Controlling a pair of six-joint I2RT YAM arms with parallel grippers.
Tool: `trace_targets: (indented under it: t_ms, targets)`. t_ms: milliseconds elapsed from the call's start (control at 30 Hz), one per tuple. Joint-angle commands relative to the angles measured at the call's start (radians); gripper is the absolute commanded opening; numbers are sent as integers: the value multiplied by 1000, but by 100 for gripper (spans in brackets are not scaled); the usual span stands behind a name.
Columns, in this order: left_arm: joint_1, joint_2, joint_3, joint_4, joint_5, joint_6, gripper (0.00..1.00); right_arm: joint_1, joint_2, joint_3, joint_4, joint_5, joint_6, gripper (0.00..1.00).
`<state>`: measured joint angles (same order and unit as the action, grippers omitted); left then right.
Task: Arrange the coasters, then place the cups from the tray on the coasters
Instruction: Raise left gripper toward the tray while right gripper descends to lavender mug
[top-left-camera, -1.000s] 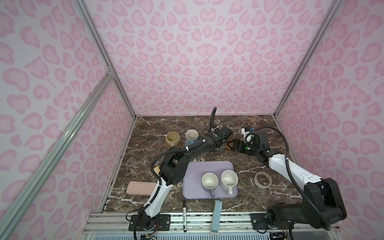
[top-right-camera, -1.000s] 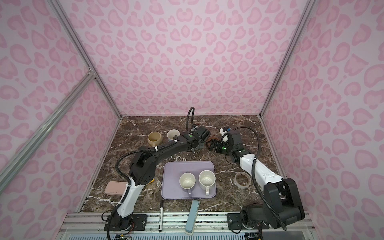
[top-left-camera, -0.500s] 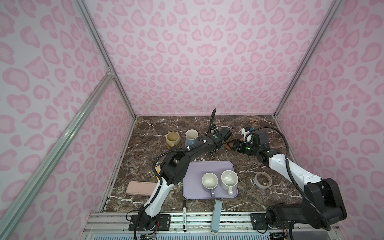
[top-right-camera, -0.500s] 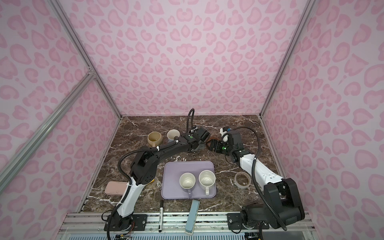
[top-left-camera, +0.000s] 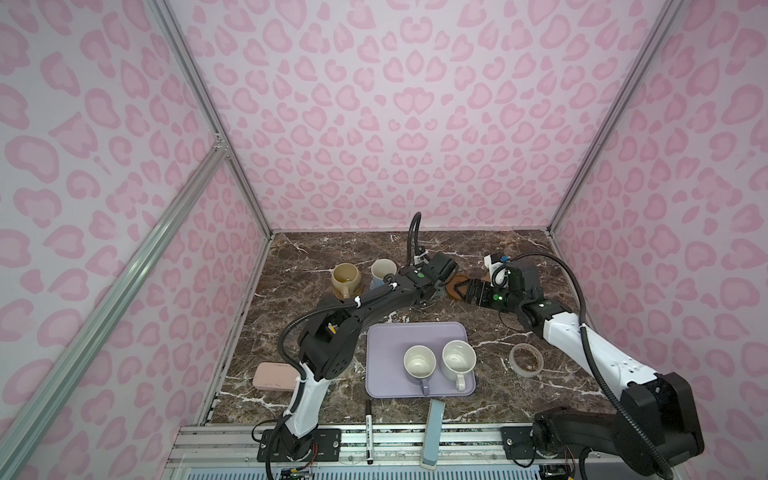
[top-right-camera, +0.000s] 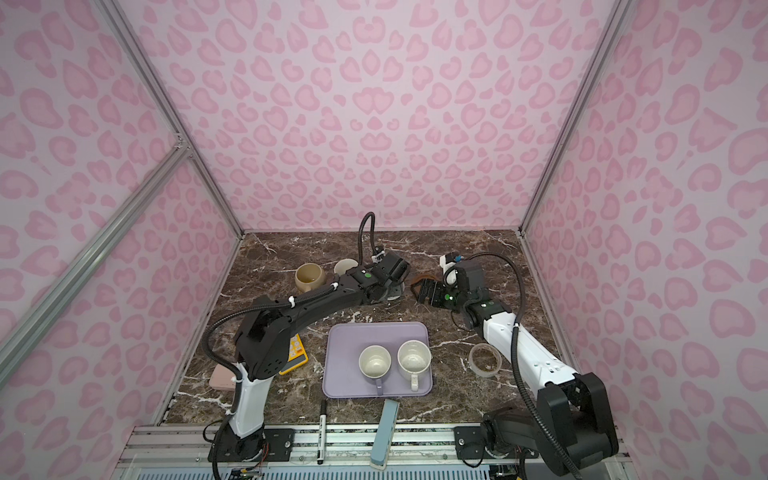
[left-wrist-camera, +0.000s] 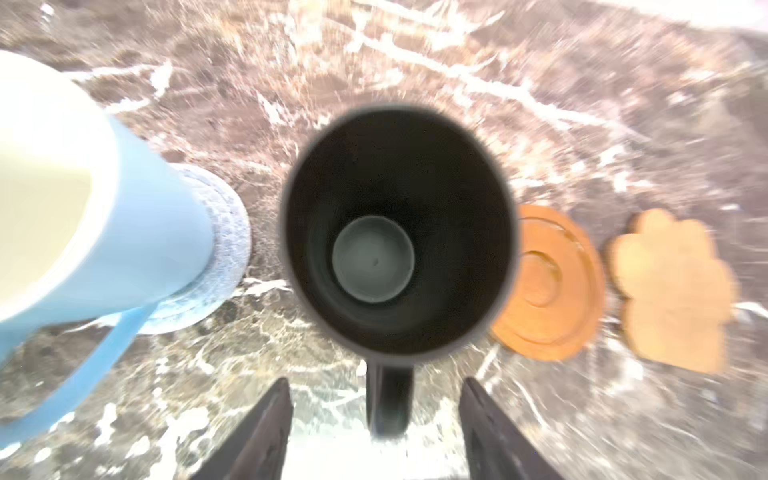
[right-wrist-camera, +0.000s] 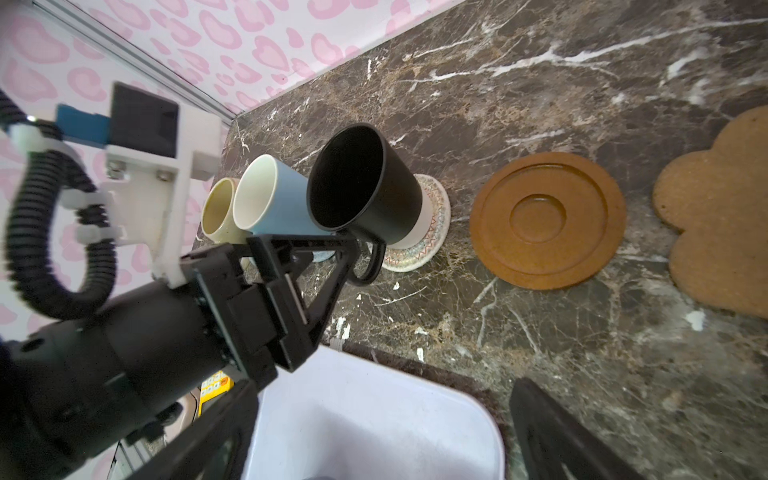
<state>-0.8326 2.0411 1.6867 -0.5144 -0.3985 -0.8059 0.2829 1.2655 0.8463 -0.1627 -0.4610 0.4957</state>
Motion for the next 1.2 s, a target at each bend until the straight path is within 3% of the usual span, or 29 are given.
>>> trace_targets:
  t_ms: [0, 67, 100, 167, 367, 667, 867, 1033, 1167]
  targets:
    - [-1, -110, -93, 95, 18, -4, 77, 33, -48, -1, -113, 50, -47, 96]
    - [-2, -215, -196, 147, 57, 0, 96, 90, -92, 23, -226, 131, -85, 97]
    - [-1, -261, -239, 163, 77, 5, 98, 123, -110, 38, -282, 173, -100, 97]
    - [0, -363, -318, 158, 113, 8, 97, 205, -161, 61, -392, 271, -109, 98]
    - [4, -607, -558, 116, 239, 13, 97, 491, -245, 77, -552, 418, -55, 95]
    - [6, -941, -819, 86, 437, -9, 97, 865, -206, 90, -584, 604, 122, 85]
    - [9, -1090, -896, -2, 422, -32, 97, 978, -139, 61, -541, 628, 209, 81]
    - [9, -1159, -985, 64, 552, -60, 97, 1048, -59, 34, -454, 607, 245, 74]
    - [9, -1200, -1066, 120, 538, -114, 97, 1062, 10, 28, -434, 619, 251, 68]
